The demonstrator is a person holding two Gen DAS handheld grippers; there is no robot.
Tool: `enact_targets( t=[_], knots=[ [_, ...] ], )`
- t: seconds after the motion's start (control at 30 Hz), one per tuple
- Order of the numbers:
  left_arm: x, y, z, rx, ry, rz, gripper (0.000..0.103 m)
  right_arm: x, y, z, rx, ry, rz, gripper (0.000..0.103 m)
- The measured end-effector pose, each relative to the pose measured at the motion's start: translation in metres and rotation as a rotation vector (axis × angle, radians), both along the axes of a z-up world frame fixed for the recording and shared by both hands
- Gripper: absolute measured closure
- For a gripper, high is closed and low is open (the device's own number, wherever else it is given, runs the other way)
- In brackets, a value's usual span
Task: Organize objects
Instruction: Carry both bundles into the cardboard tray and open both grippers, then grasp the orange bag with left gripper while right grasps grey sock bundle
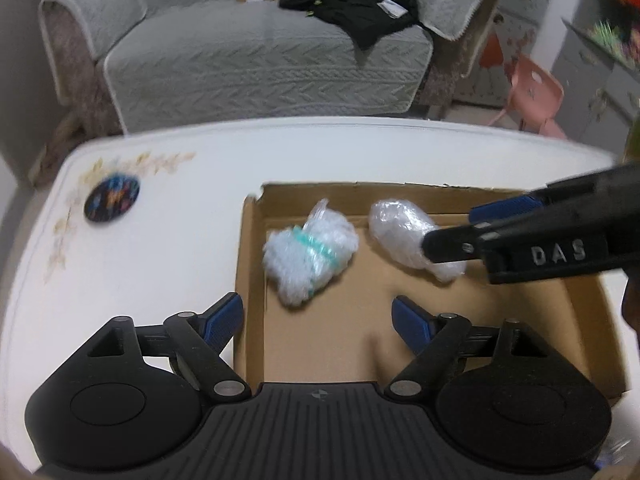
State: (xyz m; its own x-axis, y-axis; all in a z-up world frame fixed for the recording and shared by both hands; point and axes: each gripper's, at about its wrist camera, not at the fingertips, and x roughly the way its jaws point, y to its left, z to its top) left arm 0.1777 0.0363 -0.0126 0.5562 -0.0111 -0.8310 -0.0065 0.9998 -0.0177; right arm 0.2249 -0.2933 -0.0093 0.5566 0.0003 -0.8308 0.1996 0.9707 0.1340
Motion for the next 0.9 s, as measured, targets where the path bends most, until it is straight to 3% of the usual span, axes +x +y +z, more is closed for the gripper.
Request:
enact_targets(
  t=[0.2,0.5,0.9],
  knots=[
    [-0.036,0.014,0.019,-0.066,-0.013,0.047,0.017,-0.020,0.013,0.016,-0.079,-0.015,0.029,0.050],
    [-0.104,0.034,0.040,-0.101,-0.070,0.114,0.014,-0.072,0.030,0.029,-0.148,-0.039,0.077,0.042],
    [-0.175,0.053,0.027,-0.077,-0.072,0.171,0.013,-0.132,0.041,0.032,-0.176,-0.070,0.083,0.038]
  ],
)
